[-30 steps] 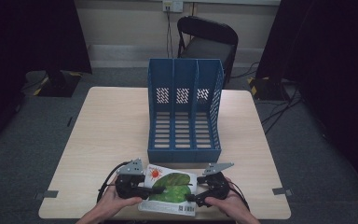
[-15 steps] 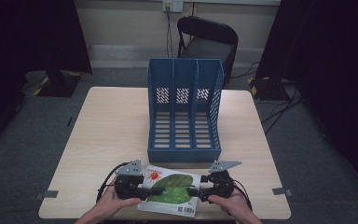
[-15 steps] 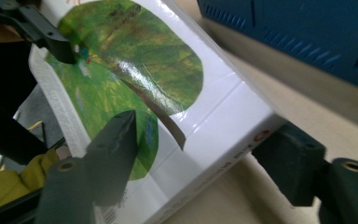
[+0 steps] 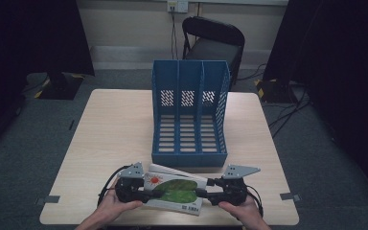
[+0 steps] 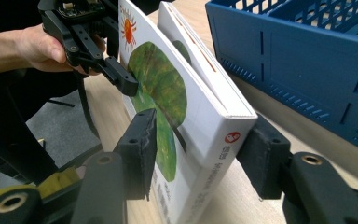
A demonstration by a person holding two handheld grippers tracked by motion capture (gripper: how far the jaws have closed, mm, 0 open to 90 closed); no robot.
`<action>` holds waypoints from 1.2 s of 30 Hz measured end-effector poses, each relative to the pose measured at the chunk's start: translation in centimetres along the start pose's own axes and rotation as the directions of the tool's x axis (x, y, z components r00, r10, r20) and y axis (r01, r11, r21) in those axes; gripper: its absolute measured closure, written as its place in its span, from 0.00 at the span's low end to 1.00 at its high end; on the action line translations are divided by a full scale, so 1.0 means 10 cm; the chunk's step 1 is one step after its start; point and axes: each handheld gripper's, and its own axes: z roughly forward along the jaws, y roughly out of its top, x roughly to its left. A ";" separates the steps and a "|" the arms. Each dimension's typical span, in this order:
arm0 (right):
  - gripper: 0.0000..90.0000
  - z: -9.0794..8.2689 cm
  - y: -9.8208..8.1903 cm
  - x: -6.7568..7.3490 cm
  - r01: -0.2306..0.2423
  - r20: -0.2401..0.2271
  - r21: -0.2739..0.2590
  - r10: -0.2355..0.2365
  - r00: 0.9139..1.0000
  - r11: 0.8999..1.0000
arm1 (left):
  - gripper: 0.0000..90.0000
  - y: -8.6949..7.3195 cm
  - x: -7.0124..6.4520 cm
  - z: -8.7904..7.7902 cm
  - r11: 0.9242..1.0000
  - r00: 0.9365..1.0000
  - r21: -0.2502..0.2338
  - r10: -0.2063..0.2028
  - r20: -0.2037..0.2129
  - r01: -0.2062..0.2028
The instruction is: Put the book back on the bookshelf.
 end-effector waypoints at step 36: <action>0.82 -0.17 0.08 0.01 0.090 -0.017 -0.011 -0.090 0.996 0.996 | 0.49 -0.08 0.26 -0.25 0.986 0.978 -0.032 -0.167 -0.127 0.164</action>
